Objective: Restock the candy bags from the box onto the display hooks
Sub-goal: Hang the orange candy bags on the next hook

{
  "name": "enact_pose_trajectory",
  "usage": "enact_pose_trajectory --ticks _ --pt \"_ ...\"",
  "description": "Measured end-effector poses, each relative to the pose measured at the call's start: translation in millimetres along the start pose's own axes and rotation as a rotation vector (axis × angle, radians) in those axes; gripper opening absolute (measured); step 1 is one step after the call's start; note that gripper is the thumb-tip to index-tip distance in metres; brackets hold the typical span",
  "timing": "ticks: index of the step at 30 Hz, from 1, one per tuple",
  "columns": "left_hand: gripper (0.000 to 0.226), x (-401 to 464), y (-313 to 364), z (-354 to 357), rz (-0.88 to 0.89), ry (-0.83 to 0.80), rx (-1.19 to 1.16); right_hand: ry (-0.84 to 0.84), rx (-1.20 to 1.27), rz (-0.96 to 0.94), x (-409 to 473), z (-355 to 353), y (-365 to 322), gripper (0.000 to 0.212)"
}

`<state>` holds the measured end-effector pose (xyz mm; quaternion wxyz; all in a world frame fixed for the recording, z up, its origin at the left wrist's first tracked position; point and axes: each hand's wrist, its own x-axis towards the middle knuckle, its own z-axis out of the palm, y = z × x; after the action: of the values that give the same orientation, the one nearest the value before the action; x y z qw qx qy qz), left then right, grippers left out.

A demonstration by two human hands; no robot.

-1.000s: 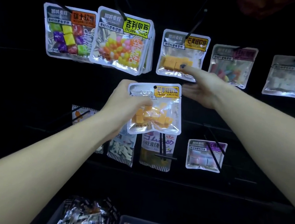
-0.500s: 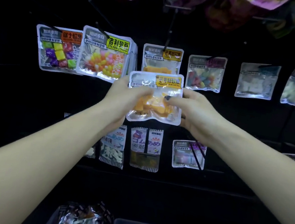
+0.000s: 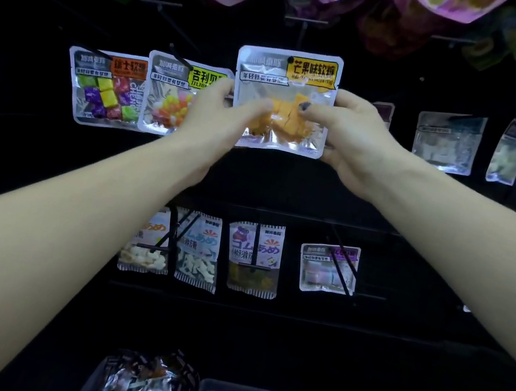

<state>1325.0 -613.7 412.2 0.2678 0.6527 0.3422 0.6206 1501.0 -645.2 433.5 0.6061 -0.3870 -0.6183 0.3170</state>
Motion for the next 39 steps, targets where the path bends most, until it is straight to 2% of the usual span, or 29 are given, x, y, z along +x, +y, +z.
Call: enact_pose_trajectory --ticks 5,10,15,21,25,28,32,34,39 --pt "0.02 3.2 -0.6 -0.1 0.007 -0.001 -0.012 0.042 0.029 0.013 2.8 2.7 1.6 0.03" --pt "0.011 4.6 -2.0 2.9 0.042 0.0 0.015 0.039 0.034 0.019 2.5 1.2 4.6 0.031" --pt "0.022 8.8 -8.0 1.7 0.01 -0.005 0.06 0.078 0.01 0.065 8.7 5.2 9.5 0.03" --pt "0.039 15.8 -24.8 2.1 -0.062 -0.01 0.238 0.146 -0.047 0.094 32.1 7.2 28.9 0.025" --pt "0.04 11.8 -48.2 4.4 -0.124 -0.017 0.305 0.21 -0.133 0.113 68.5 4.6 53.1 0.043" --pt "0.044 4.8 -65.4 7.6 -0.155 -0.047 0.341 0.245 -0.161 0.156 92.8 4.5 68.8 0.041" --pt "0.038 -4.1 -80.1 14.6 -0.152 -0.098 0.377 0.295 -0.151 0.216 99.7 14.7 66.8 0.028" --pt "0.034 -9.0 -85.3 19.3 -0.15 -0.126 0.403 0.297 -0.144 0.254 102.6 16.7 68.5 0.039" --pt "0.029 -26.2 -94.4 26.9 -0.161 -0.221 0.476 0.229 -0.095 0.311 84.8 20.3 67.5 0.035"
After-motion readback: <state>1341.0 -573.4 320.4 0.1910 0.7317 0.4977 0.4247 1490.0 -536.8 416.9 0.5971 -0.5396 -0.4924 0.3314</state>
